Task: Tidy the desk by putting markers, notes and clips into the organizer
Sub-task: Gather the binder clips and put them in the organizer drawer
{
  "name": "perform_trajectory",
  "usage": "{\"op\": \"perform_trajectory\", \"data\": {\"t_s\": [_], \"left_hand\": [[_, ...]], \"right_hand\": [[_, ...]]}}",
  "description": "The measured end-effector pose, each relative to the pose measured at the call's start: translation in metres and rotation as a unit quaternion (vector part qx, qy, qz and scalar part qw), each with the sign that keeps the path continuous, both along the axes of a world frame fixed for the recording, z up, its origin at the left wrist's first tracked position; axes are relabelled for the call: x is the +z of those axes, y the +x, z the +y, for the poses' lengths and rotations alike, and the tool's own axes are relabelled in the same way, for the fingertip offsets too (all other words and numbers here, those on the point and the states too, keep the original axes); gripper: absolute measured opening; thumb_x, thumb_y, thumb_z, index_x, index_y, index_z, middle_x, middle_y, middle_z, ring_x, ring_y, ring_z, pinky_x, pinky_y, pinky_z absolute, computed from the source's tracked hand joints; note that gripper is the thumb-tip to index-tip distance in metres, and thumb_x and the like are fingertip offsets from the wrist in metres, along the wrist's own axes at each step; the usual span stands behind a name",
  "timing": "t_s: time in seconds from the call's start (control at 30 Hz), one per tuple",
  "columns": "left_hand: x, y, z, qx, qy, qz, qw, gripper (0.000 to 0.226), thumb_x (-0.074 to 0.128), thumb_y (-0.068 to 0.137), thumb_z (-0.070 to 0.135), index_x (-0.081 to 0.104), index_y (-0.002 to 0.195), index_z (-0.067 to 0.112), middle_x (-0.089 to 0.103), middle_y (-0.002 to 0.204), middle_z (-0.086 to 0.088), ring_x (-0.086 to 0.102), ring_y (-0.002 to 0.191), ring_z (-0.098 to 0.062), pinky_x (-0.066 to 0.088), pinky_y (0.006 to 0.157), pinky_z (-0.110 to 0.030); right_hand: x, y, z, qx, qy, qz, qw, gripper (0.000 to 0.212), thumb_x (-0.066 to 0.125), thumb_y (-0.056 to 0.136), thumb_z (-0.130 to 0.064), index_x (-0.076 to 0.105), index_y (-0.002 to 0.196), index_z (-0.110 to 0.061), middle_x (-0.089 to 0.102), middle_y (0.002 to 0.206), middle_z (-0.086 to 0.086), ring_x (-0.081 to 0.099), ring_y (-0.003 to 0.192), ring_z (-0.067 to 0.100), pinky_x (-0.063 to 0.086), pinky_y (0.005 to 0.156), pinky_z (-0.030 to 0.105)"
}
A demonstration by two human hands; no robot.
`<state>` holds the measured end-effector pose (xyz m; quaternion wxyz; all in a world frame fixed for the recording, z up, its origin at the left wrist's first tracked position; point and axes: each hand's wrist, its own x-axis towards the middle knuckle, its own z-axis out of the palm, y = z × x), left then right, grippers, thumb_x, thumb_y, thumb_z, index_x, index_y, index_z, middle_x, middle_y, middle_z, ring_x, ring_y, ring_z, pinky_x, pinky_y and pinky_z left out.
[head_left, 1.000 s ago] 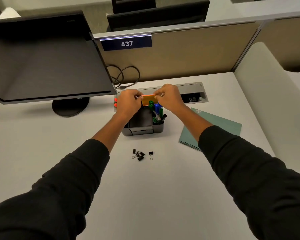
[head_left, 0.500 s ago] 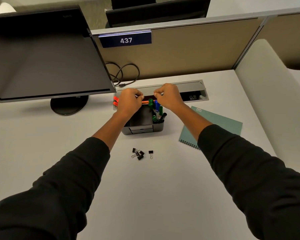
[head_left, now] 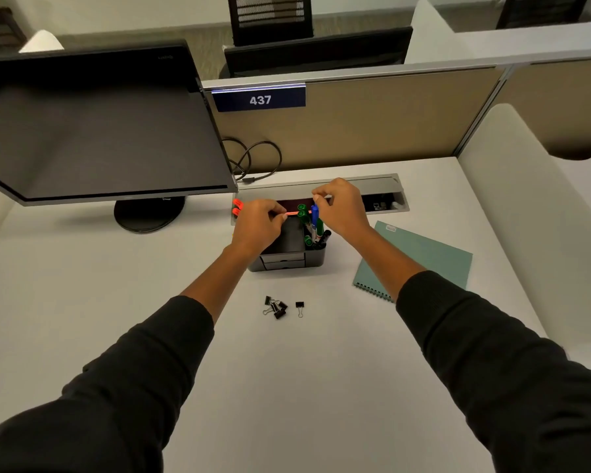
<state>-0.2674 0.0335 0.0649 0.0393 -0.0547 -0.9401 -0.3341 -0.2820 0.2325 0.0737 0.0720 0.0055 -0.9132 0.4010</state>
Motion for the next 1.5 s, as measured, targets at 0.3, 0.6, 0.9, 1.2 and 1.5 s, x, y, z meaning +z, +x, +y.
{"op": "perform_trajectory", "data": {"t_s": [0.3, 0.6, 0.9, 1.2, 1.5], "left_hand": [[-0.004, 0.034, -0.016, -0.032, -0.029, -0.018, 0.999, 0.014, 0.073, 0.092, 0.018, 0.079, 0.104, 0.014, 0.076, 0.098, 0.000, 0.065, 0.081, -0.010, 0.055, 0.078, -0.024], [-0.012, 0.057, -0.027, -0.044, -0.044, -0.024, 0.998, 0.014, 0.074, 0.090, 0.017, 0.079, 0.102, 0.014, 0.072, 0.103, 0.000, 0.065, 0.091, -0.015, 0.056, 0.083, -0.033], [-0.024, 0.062, -0.036, -0.076, -0.070, -0.033, 0.994, 0.024, 0.076, 0.088, 0.016, 0.076, 0.111, 0.012, 0.065, 0.113, -0.002, 0.064, 0.096, -0.018, 0.056, 0.085, -0.031], [-0.029, 0.062, -0.036, -0.088, -0.086, -0.037, 0.992, 0.030, 0.075, 0.090, 0.019, 0.073, 0.120, 0.013, 0.059, 0.120, 0.000, 0.064, 0.096, -0.018, 0.054, 0.084, -0.027], [-0.034, 0.067, -0.038, -0.072, -0.099, -0.029, 0.992, 0.030, 0.072, 0.092, 0.017, 0.071, 0.123, 0.017, 0.057, 0.117, 0.003, 0.063, 0.092, -0.018, 0.058, 0.079, -0.032]], "right_hand": [[0.011, 0.038, -0.011, 0.011, -0.023, 0.097, 0.995, 0.015, 0.065, 0.095, -0.017, 0.077, 0.104, -0.014, 0.062, 0.094, -0.007, 0.056, 0.082, 0.008, 0.050, 0.069, 0.023], [-0.026, 0.106, -0.041, 0.013, -0.072, 0.097, 0.993, 0.017, 0.064, 0.096, -0.018, 0.075, 0.109, -0.016, 0.068, 0.096, -0.007, 0.056, 0.076, -0.001, 0.048, 0.066, 0.016], [-0.069, 0.151, -0.076, -0.035, -0.252, -0.173, 0.951, 0.028, 0.066, 0.094, -0.022, 0.069, 0.122, -0.023, 0.065, 0.107, -0.008, 0.057, 0.075, 0.004, 0.058, 0.079, 0.032], [-0.080, 0.150, -0.089, -0.071, -0.425, -0.287, 0.855, 0.048, 0.068, 0.096, -0.019, 0.054, 0.139, -0.035, 0.062, 0.118, -0.004, 0.062, 0.088, 0.017, 0.052, 0.066, 0.025], [-0.087, 0.148, -0.105, -0.091, -0.523, -0.303, 0.792, 0.054, 0.068, 0.096, -0.014, 0.051, 0.143, -0.035, 0.061, 0.129, -0.001, 0.064, 0.103, 0.023, 0.055, 0.075, 0.031]]}}
